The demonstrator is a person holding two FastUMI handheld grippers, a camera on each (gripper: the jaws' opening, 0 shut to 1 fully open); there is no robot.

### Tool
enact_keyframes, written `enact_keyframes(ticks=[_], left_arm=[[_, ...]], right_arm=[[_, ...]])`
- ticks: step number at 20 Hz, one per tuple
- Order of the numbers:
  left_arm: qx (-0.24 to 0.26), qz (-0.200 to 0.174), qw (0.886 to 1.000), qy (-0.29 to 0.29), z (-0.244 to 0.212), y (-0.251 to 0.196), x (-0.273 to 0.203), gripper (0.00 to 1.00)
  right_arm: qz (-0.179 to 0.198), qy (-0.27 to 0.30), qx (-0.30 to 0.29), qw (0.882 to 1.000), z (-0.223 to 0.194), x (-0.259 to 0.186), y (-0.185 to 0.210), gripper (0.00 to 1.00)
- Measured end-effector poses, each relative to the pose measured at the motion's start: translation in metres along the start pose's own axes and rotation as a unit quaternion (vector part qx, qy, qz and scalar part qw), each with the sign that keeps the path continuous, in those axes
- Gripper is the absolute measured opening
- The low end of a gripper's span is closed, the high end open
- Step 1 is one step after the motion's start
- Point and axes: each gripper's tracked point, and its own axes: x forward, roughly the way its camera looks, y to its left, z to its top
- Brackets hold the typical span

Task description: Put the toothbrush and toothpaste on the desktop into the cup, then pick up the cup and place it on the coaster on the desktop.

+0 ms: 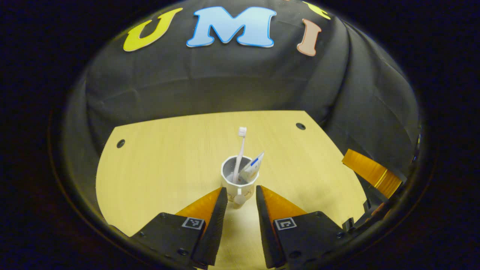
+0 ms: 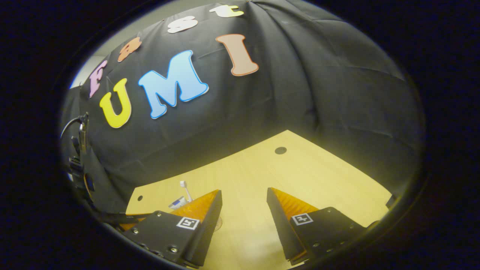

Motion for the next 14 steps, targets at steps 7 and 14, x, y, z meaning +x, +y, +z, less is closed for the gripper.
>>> enact_keyframes(ticks=[7,14], left_arm=[[0.004,0.026,0.987,-0.161,0.079,0.027,-0.085,0.64],[0.018,0.067,0.964,-0.257,0.116,0.038,-0.147,0.92]], right_arm=[[0.057,-0.055,-0.055,0.995,0.061,-0.037,0.048,0.74],[0.096,-0.113,-0.097,0.984,0.106,-0.071,0.089,0.75]])
